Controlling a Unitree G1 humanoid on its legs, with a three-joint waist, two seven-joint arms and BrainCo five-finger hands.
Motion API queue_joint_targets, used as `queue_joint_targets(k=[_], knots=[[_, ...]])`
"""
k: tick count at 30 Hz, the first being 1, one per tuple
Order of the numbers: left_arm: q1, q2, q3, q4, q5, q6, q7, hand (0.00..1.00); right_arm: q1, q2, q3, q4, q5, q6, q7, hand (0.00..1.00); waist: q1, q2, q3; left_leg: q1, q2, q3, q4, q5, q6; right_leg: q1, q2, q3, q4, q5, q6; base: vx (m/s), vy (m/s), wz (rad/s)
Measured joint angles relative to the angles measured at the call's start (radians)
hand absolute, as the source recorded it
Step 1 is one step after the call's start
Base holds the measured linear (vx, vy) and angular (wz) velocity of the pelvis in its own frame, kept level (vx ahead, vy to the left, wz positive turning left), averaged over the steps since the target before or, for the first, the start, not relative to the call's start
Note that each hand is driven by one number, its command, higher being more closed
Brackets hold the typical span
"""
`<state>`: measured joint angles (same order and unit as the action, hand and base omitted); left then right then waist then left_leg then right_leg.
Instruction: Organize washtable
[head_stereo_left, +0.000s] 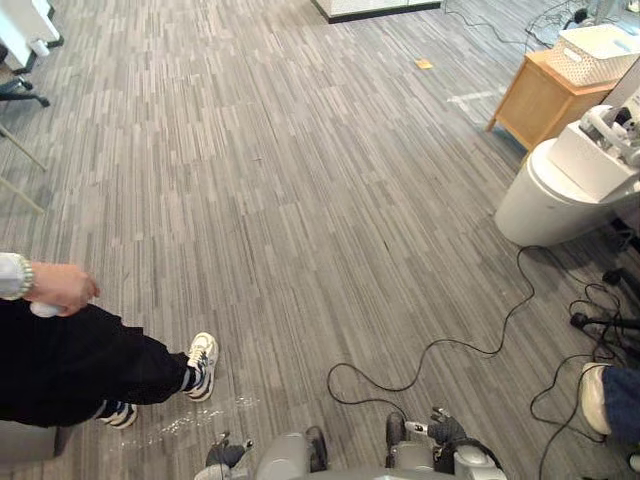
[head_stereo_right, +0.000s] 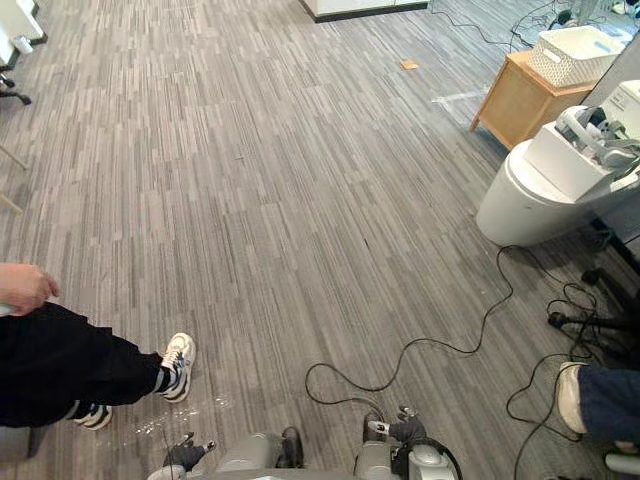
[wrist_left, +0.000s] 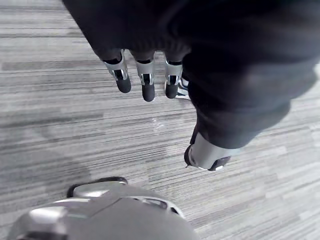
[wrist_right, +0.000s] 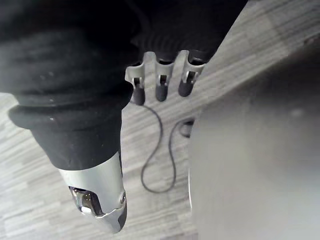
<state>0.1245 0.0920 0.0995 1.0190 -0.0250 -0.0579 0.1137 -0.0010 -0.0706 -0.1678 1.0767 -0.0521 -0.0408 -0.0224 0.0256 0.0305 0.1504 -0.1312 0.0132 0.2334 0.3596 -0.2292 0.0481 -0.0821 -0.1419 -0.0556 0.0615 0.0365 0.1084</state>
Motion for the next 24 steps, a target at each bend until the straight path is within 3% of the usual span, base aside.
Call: queue_joint_targets(k=[3, 7, 17, 19, 21, 23, 24], knots=[[0.002, 0.003, -0.001, 0.003, 0.000, -0.005, -0.002, 0.00, 0.009, 0.004, 0.000, 0.009, 0.000, 0.001, 0.001, 0.00, 0.003, -0.011, -0.014, 0.024, -0.023, -0.010, -0.044, 0.013, 0.014, 0.020, -0.017, -0.012, -0.012, 0.003, 0.004, -0.06, 0.070, 0.20], [0.003, 0.013, 0.005, 0.013, -0.001, -0.003, -0.003, 0.00, 0.007, 0.007, 0.001, 0.037, 0.002, 0.005, 0.003, 0.00, 0.014, -0.036, -0.030, 0.035, -0.058, -0.034, -0.151, 0.087, 0.018, 0.011, -0.043, -0.053, -0.034, 0.023, 0.013, -0.08, -0.004, 0.24], [0.013, 0.010, 0.064, 0.044, -0.002, 0.008, -0.003, 0.00, 0.027, 0.011, 0.002, 0.038, 0.003, 0.007, -0.001, 0.00, 0.012, -0.061, -0.051, 0.106, -0.057, -0.103, -0.243, 0.141, -0.015, 0.079, -0.032, -0.128, -0.054, 0.010, 0.002, -0.04, -0.062, 0.20], [0.013, 0.007, 0.077, 0.047, -0.002, 0.011, -0.002, 0.00, 0.025, 0.013, 0.005, 0.036, 0.007, 0.001, 0.000, 0.00, -0.004, -0.052, -0.042, 0.045, -0.026, -0.138, -0.107, 0.065, -0.027, 0.080, -0.012, -0.162, 0.014, -0.049, -0.028, -0.04, -0.073, 0.44], [0.036, -0.004, 0.136, 0.053, -0.002, 0.016, -0.003, 0.00, 0.027, 0.011, 0.031, 0.023, 0.013, -0.004, 0.001, 0.00, -0.002, -0.028, -0.024, 0.010, 0.044, -0.152, 0.072, -0.040, -0.056, 0.079, 0.038, -0.166, 0.138, -0.134, -0.064, -0.01, -0.076, 0.08], [0.062, -0.006, 0.161, 0.056, -0.002, 0.026, -0.002, 0.00, 0.033, 0.010, 0.068, 0.010, 0.013, -0.006, 0.000, 0.00, 0.009, -0.035, -0.025, -0.001, 0.091, -0.140, 0.170, -0.085, -0.090, 0.082, 0.067, -0.163, 0.200, -0.188, -0.064, 0.06, -0.088, -0.04], [0.061, 0.001, 0.180, 0.066, -0.002, 0.034, -0.002, 0.00, 0.040, 0.013, 0.069, 0.003, 0.017, -0.007, 0.000, 0.00, 0.015, -0.042, -0.020, -0.039, 0.126, -0.101, 0.286, -0.087, -0.129, 0.088, 0.077, -0.162, 0.202, -0.215, -0.058, 0.03, -0.097, 0.24]])
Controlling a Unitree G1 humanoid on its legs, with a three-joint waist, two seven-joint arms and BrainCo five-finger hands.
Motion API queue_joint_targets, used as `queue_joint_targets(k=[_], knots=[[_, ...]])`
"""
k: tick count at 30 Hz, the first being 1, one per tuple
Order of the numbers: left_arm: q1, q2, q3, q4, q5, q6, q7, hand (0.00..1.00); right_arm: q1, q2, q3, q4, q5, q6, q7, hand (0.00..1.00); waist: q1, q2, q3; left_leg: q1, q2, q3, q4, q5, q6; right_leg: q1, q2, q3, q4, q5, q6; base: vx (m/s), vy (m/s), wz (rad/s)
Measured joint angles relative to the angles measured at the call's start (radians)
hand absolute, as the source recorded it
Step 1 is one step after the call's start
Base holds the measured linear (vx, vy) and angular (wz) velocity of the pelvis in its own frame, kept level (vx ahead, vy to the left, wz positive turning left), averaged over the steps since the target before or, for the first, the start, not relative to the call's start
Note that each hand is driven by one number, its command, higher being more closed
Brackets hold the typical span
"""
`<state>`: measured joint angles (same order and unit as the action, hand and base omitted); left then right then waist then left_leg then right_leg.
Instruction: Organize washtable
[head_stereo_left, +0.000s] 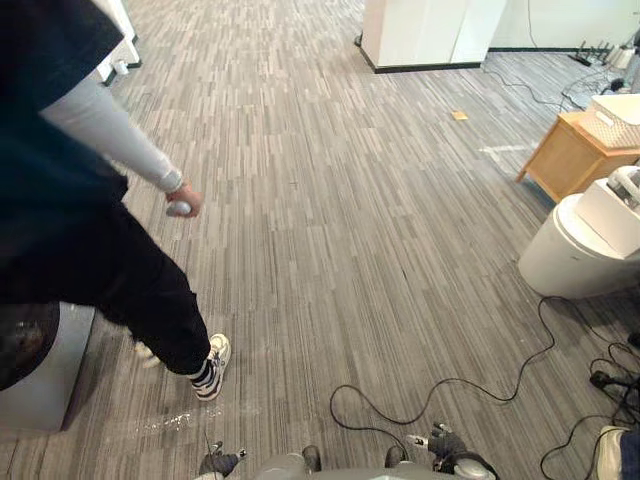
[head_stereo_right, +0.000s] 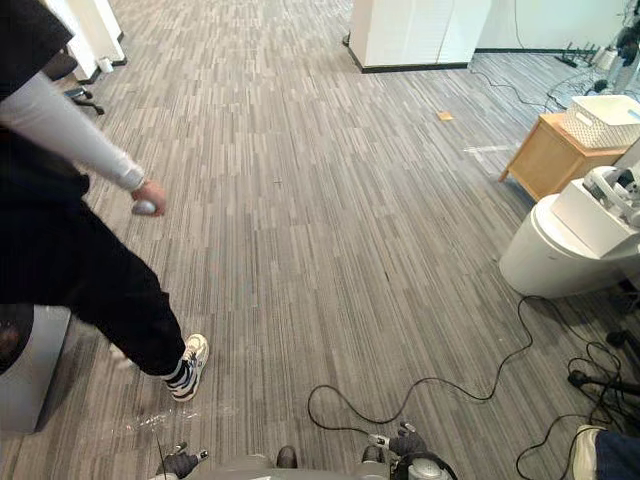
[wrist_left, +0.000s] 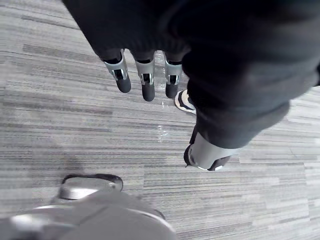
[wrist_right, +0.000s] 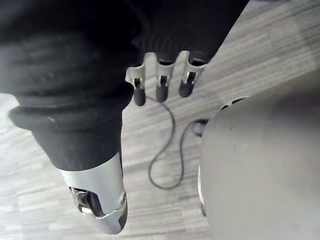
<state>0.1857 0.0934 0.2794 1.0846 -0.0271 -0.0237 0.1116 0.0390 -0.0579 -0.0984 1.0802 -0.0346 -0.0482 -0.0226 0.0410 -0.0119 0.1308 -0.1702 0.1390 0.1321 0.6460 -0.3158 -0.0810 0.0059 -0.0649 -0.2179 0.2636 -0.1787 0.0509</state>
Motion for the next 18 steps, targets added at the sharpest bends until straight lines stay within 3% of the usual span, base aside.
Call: queue_joint_targets(k=[1, 3, 5, 7, 9, 10, 11, 12, 13, 15, 16, 18], knots=[[-0.017, 0.002, 0.022, 0.002, -0.001, 0.004, -0.002, 0.00, -0.005, 0.000, -0.001, 0.006, 0.004, 0.006, -0.001, 0.00, 0.007, -0.027, 0.006, -0.079, 0.024, 0.017, 0.119, 0.098, -0.012, 0.018, -0.009, -0.002, -0.024, -0.005, -0.006, 0.01, -0.070, 0.30], [-0.019, -0.001, 0.039, 0.004, -0.001, 0.006, 0.002, 0.00, -0.014, -0.005, 0.005, 0.006, 0.004, 0.012, -0.001, 0.00, 0.013, -0.052, 0.025, -0.139, 0.015, 0.063, 0.143, 0.104, 0.014, 0.058, -0.024, 0.009, -0.086, 0.003, -0.019, 0.12, -0.078, 0.18], [-0.030, -0.015, 0.041, 0.005, -0.001, 0.007, 0.003, 0.00, -0.019, -0.024, 0.004, 0.005, 0.006, 0.014, -0.001, 0.00, 0.015, -0.034, 0.040, -0.182, 0.001, 0.069, 0.019, 0.106, 0.012, 0.064, -0.035, 0.026, -0.101, 0.004, -0.020, 0.15, 0.037, 0.05], [-0.037, -0.036, 0.041, 0.006, -0.001, 0.013, 0.004, 0.00, -0.034, -0.036, 0.029, 0.005, 0.007, 0.014, -0.001, 0.00, 0.033, 0.000, 0.050, -0.212, 0.000, 0.029, -0.201, 0.128, -0.011, 0.050, -0.049, 0.058, -0.100, -0.015, 0.011, 0.18, 0.192, -0.36], [-0.037, -0.035, 0.046, 0.009, -0.001, 0.018, 0.009, 0.00, -0.031, -0.023, 0.043, 0.004, 0.007, 0.012, -0.001, 0.00, 0.032, -0.003, 0.047, -0.232, 0.003, 0.008, -0.181, 0.130, -0.009, 0.046, -0.064, 0.082, -0.075, -0.039, 0.048, 0.29, 0.323, -0.51], [-0.033, -0.030, 0.045, 0.008, 0.000, 0.018, 0.019, 0.00, -0.030, -0.015, 0.051, -0.001, 0.006, 0.011, 0.000, 0.00, 0.036, -0.008, 0.037, -0.248, -0.006, 0.008, -0.101, 0.120, 0.024, 0.045, -0.085, 0.116, -0.037, -0.077, 0.074, 0.49, 0.435, -0.72], [-0.021, -0.019, 0.045, 0.013, 0.000, 0.018, 0.023, 0.00, -0.016, 0.001, 0.058, 0.004, 0.006, 0.011, 0.000, 0.00, 0.034, -0.041, 0.005, -0.255, -0.032, 0.040, -0.051, 0.072, 0.114, 0.020, -0.114, 0.160, 0.059, -0.114, 0.122, 0.47, 0.350, -0.54], [-0.026, -0.003, 0.043, 0.016, 0.001, 0.018, 0.026, 0.00, -0.008, 0.015, 0.056, 0.005, 0.005, 0.009, 0.000, 0.00, 0.027, -0.067, -0.004, -0.255, -0.054, 0.050, -0.034, 0.044, 0.126, -0.013, -0.131, 0.183, 0.166, -0.142, 0.150, 0.61, 0.317, -0.26], [-0.048, 0.015, 0.035, 0.016, 0.002, 0.019, 0.025, 0.00, 0.004, 0.039, 0.025, 0.003, 0.015, 0.008, 0.001, 0.00, 0.023, -0.095, -0.009, -0.227, -0.087, 0.068, 0.002, -0.018, 0.149, -0.094, -0.145, 0.222, 0.480, -0.135, 0.178, 0.52, 0.224, 0.04], [-0.064, 0.029, 0.004, 0.012, 0.028, 0.019, 0.024, 0.00, 0.007, 0.050, 0.019, 0.010, 0.009, 0.011, 0.005, 0.00, 0.021, -0.116, -0.017, -0.148, -0.115, 0.081, 0.018, -0.076, 0.180, -0.123, -0.142, 0.212, 0.743, -0.031, 0.220, 0.51, 0.188, 0.01], [-0.068, 0.032, -0.006, 0.010, 0.041, 0.019, 0.024, 0.00, 0.007, 0.051, 0.019, 0.016, 0.003, 0.011, 0.006, 0.00, 0.025, -0.117, -0.017, -0.116, -0.124, 0.080, 0.017, -0.092, 0.189, -0.128, -0.140, 0.193, 0.808, -0.022, 0.213, 0.50, 0.170, -0.11], [-0.081, 0.035, -0.012, 0.011, 0.048, 0.025, 0.024, 0.00, 0.006, 0.050, 0.016, 0.013, -0.007, 0.008, 0.007, 0.00, 0.021, -0.113, -0.015, 0.024, -0.153, 0.087, -0.062, -0.125, 0.216, -0.181, -0.132, 0.092, 0.926, -0.082, 0.062, 0.49, 0.164, -0.17]])
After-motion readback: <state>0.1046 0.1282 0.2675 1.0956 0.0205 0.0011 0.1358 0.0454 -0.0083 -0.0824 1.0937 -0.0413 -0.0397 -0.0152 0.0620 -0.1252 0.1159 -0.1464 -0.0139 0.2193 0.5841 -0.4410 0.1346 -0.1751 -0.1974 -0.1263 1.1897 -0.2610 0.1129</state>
